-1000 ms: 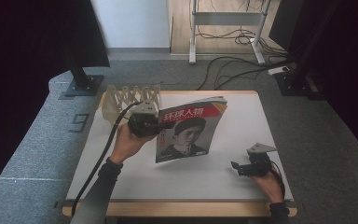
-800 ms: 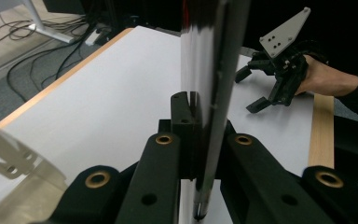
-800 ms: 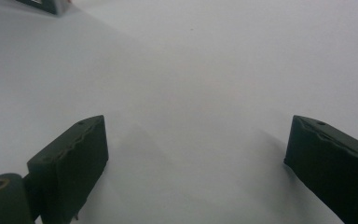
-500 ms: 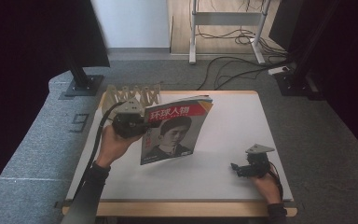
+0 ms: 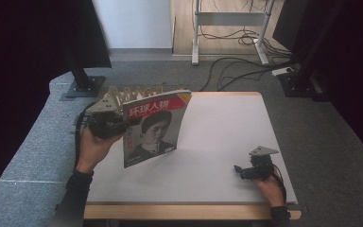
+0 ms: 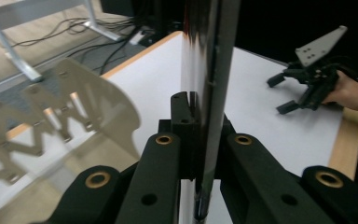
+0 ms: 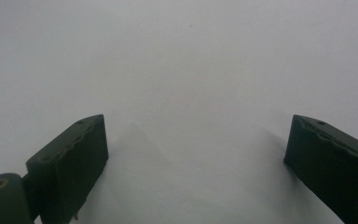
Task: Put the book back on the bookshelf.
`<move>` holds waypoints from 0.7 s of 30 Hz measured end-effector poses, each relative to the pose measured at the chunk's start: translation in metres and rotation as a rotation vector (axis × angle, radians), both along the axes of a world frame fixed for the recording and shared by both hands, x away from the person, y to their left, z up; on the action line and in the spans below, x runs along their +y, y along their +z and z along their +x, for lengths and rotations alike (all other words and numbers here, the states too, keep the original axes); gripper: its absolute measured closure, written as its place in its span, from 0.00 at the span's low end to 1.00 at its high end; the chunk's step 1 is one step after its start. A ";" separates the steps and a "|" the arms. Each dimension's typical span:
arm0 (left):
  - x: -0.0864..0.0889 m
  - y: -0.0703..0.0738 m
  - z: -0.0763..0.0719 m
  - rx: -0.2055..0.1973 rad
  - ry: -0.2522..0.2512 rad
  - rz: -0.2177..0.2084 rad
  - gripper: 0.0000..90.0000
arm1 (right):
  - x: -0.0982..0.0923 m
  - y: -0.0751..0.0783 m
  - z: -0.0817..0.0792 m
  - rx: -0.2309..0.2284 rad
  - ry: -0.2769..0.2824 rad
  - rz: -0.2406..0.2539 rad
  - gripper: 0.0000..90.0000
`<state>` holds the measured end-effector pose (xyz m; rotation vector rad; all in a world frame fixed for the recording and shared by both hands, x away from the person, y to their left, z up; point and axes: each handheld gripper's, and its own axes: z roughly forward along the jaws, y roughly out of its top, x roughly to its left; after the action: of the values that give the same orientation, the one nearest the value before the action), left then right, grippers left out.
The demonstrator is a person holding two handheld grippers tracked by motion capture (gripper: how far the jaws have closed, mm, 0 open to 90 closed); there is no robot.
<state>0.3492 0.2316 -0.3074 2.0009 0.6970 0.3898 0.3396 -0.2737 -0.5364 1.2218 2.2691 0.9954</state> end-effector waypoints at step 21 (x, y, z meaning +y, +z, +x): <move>0.038 0.002 0.016 -0.007 0.186 -0.006 0.97 | 0.000 0.000 0.000 0.000 -0.001 0.002 0.06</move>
<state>0.3648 0.2700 -0.3054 1.9341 0.8826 0.5037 0.3396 -0.2736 -0.5366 1.2236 2.2673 0.9970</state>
